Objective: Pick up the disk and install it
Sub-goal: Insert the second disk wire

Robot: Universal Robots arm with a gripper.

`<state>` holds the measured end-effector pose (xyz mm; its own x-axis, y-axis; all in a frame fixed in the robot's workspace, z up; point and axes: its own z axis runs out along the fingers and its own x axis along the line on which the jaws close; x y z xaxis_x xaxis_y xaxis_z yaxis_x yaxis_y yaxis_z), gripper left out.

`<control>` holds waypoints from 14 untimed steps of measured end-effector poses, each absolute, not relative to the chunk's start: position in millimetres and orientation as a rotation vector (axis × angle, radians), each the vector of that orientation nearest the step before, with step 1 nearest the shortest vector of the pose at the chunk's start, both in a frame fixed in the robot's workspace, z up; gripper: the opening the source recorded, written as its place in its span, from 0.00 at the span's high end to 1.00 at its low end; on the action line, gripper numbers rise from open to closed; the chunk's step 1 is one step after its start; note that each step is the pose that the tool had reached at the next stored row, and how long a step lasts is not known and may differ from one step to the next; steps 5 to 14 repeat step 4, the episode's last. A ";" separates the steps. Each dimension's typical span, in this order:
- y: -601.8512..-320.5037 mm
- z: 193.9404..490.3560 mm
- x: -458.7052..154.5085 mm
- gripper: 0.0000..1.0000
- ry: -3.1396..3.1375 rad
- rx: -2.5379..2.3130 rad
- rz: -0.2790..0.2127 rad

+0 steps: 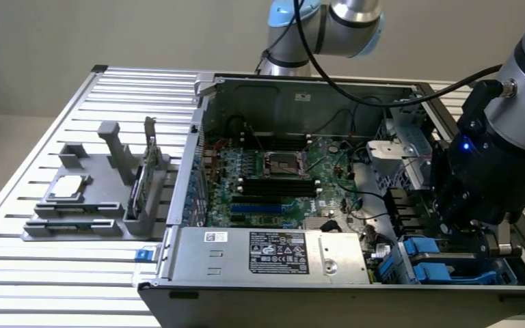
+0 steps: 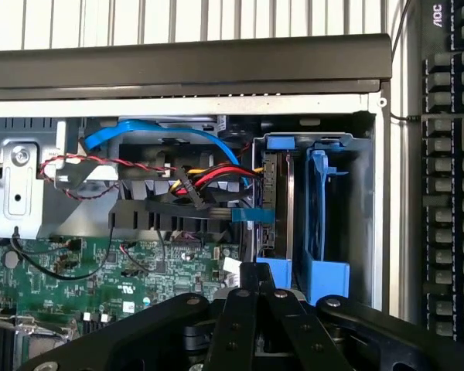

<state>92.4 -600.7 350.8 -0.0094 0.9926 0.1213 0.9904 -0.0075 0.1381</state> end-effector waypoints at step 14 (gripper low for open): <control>-600.7 350.8 92.4 0.89 2.205 2.203 0.288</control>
